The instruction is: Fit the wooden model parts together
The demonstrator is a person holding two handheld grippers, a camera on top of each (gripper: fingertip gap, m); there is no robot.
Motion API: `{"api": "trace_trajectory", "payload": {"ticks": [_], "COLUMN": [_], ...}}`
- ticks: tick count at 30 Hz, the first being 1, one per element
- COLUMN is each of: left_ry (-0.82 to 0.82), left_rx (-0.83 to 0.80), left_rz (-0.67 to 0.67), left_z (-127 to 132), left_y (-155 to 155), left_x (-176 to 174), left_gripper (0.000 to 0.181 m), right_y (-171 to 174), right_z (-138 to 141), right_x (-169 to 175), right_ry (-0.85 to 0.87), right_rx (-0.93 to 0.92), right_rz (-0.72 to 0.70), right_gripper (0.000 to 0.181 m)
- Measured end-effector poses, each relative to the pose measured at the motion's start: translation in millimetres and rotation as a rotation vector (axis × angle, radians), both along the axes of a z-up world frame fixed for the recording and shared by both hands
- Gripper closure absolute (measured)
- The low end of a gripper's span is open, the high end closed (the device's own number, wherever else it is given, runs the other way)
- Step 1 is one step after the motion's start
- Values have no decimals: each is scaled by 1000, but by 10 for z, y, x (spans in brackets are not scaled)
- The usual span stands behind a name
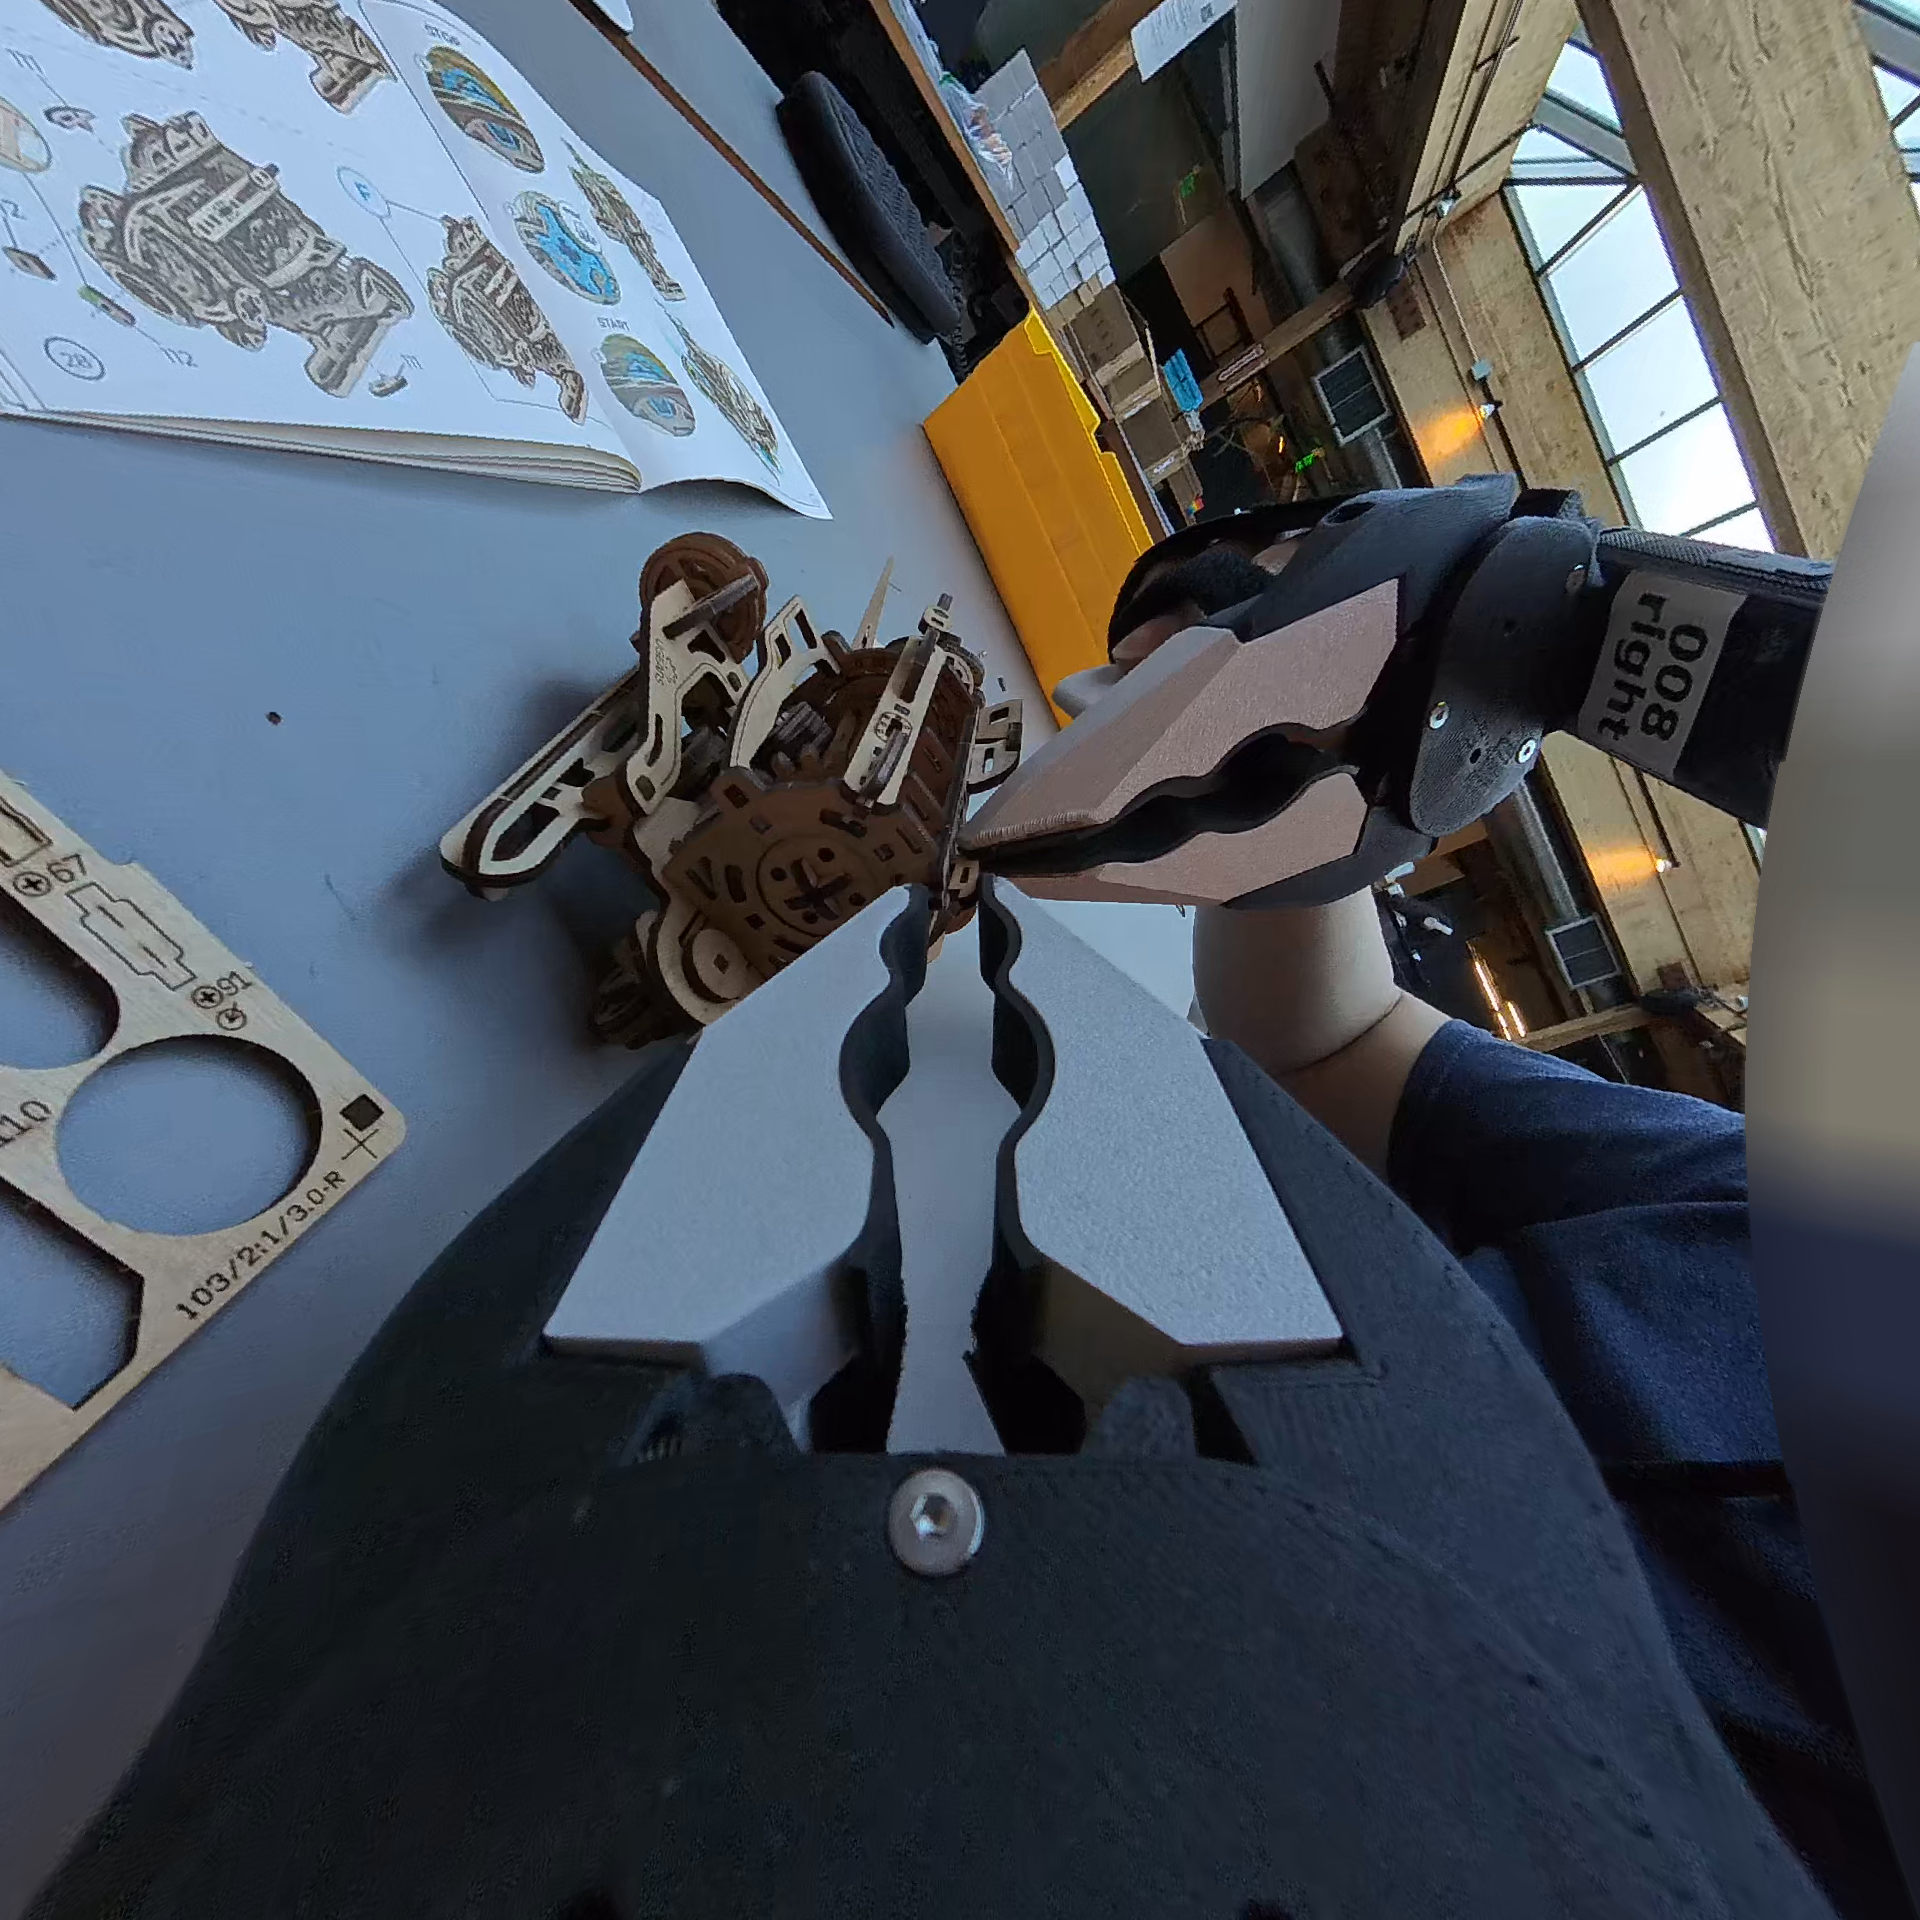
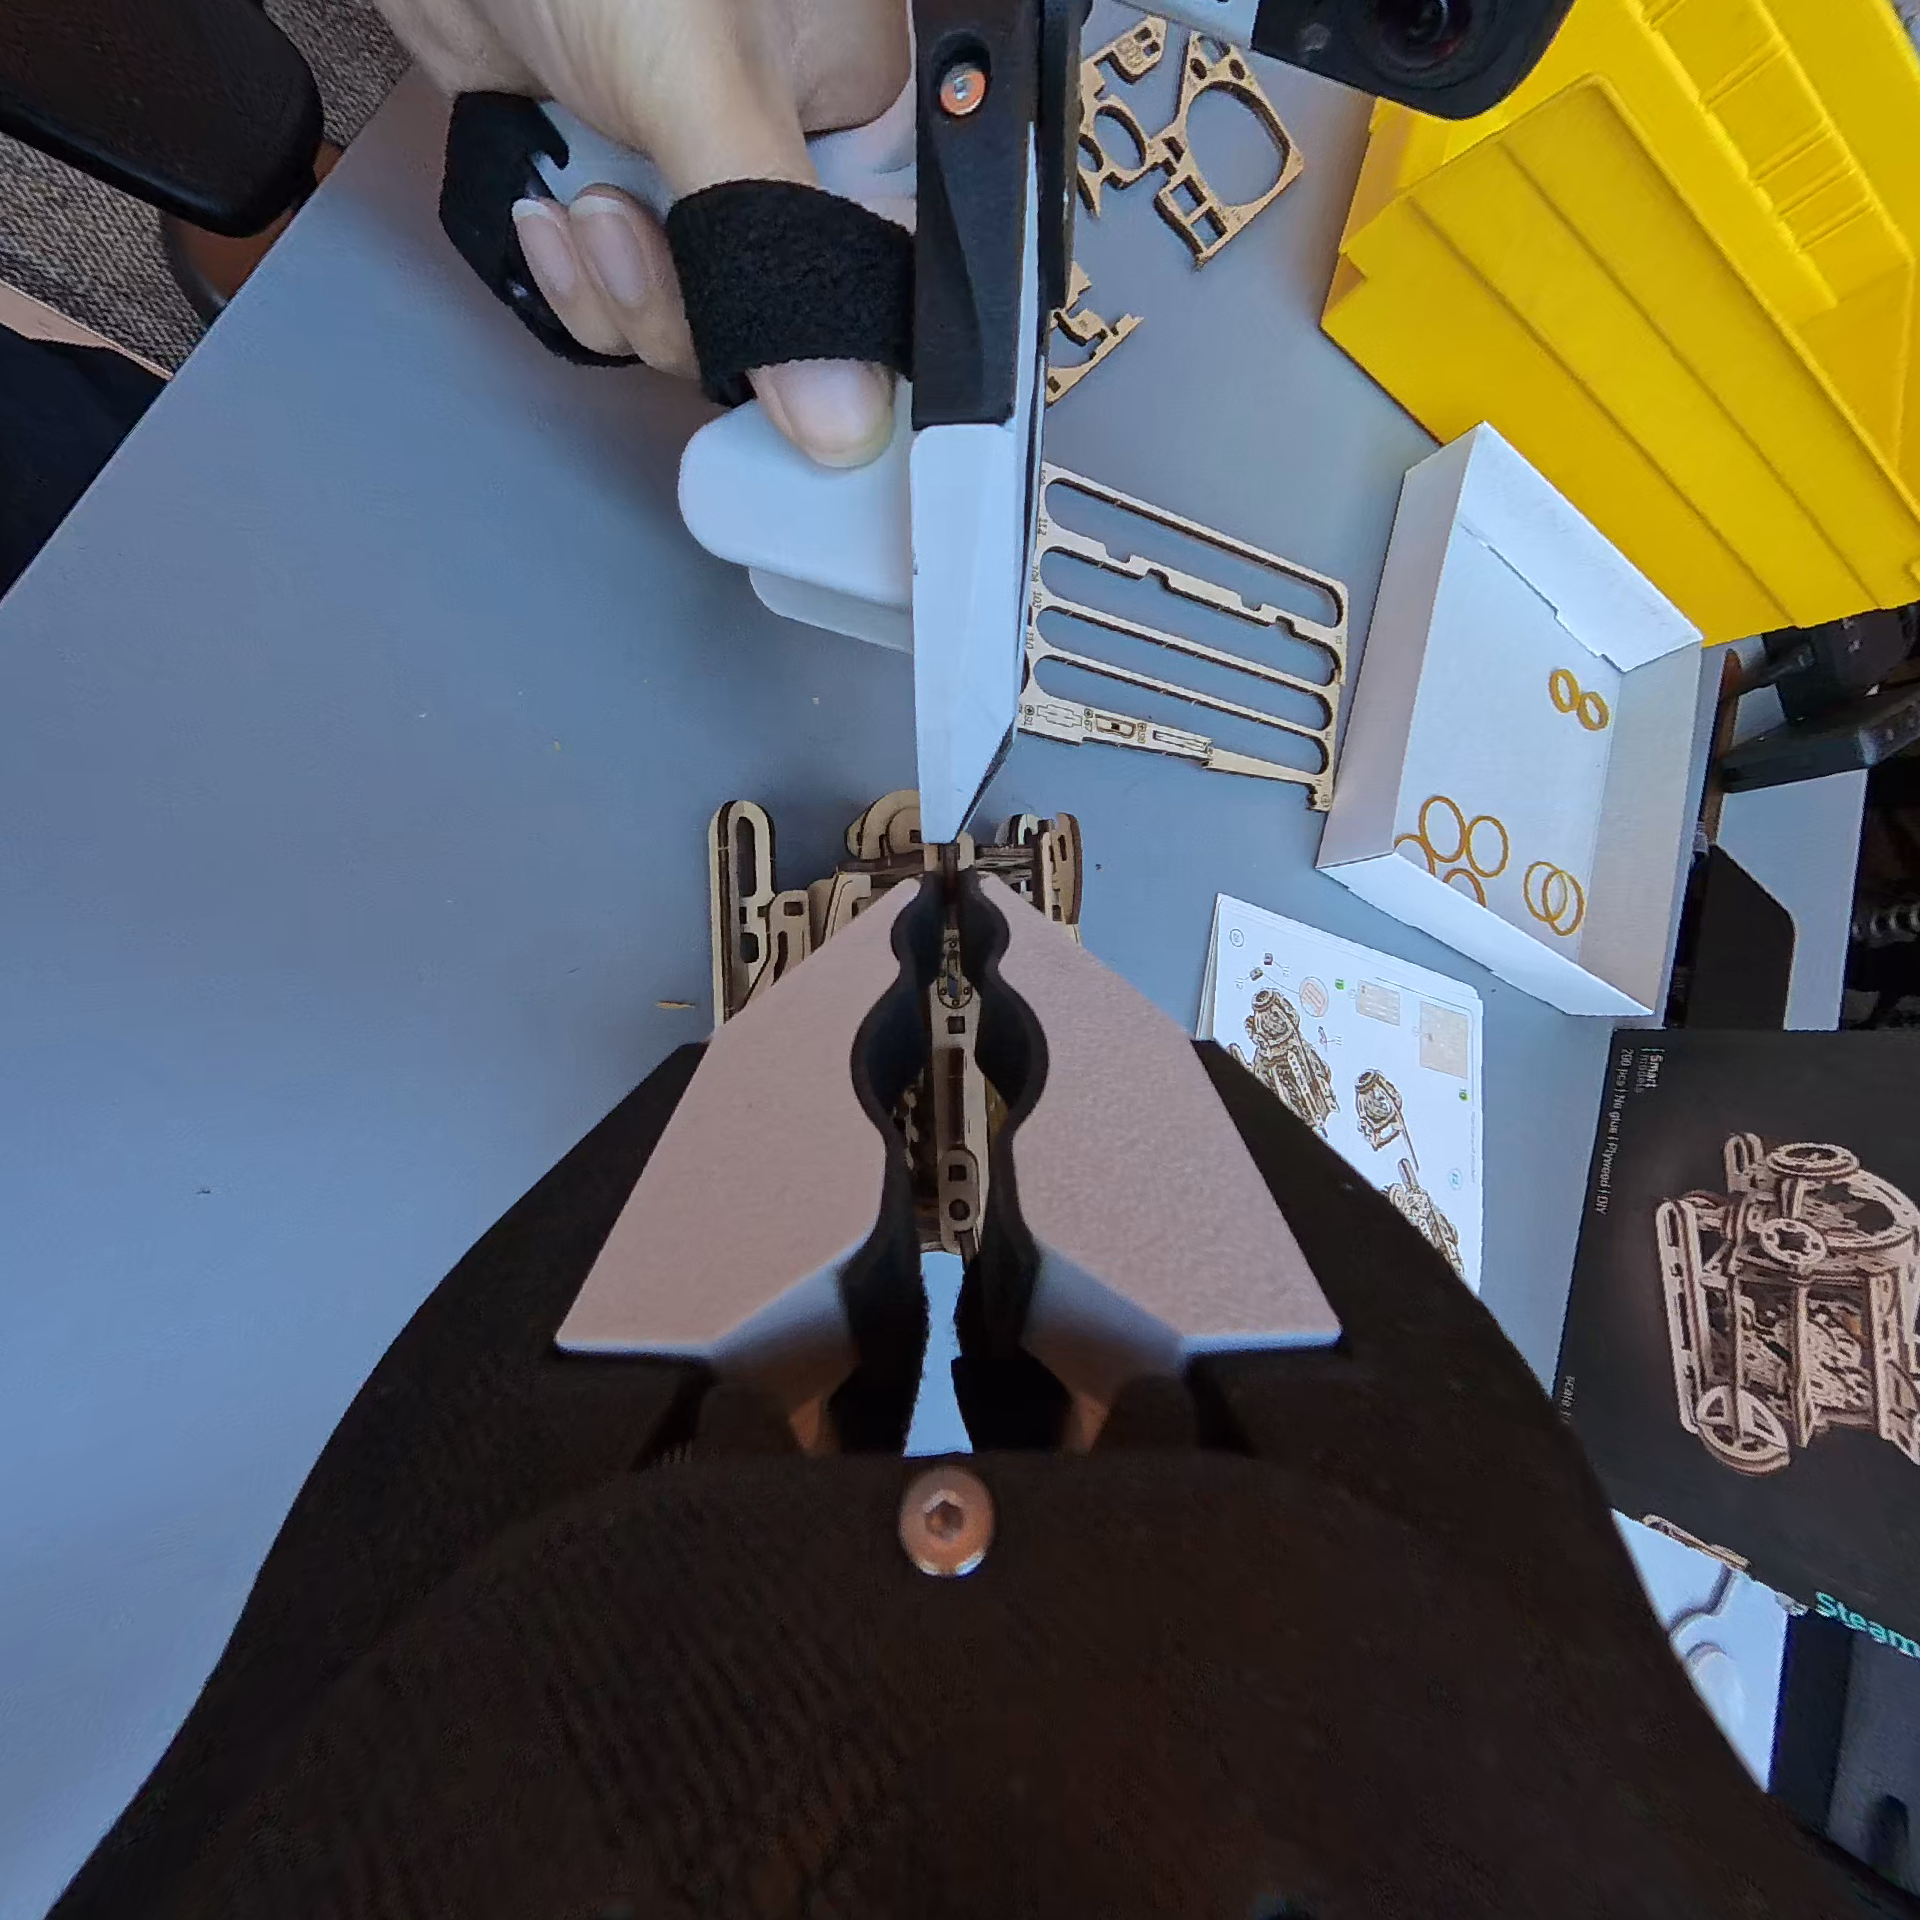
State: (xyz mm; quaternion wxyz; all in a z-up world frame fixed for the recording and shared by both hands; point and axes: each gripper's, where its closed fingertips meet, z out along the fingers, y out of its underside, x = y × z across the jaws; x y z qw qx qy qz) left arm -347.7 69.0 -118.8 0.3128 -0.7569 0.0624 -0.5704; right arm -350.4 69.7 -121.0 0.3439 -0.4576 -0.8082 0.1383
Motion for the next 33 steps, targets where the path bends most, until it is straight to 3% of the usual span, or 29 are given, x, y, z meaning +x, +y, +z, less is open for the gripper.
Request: {"api": "trace_trajectory", "payload": {"ticks": [8, 13, 18, 20, 25, 29, 33], "left_ry": [-96, -120, -144, -96, 81, 324, 493], "left_rx": [-38, -41, 19, 62, 264, 421, 583], "left_rz": [5, 44, 94, 122, 100, 44, 16], "left_z": [6, -38, 70, 66, 121, 89, 89], "left_y": [-4, -41, -64, -43, -7, 74, 127], "left_x": [-17, -150, -372, -455, -547, -554, -512], "left_gripper": [174, 166, 165, 161, 156, 160, 165], "right_y": [3, 89, 72, 137, 30, 89, 211], "right_z": [17, 38, 130, 188, 266, 367, 377], "right_x": [-10, 112, 226, 285, 380, 281, 105], "right_ry": [42, 64, 202, 274, 359, 308, 160], "right_rx": [-90, -63, -124, -101, -156, -144, 35], "right_rz": [-45, -116, -195, -263, -273, -215, -118], "right_gripper": [179, 164, 163, 162, 160, 160, 162]}}
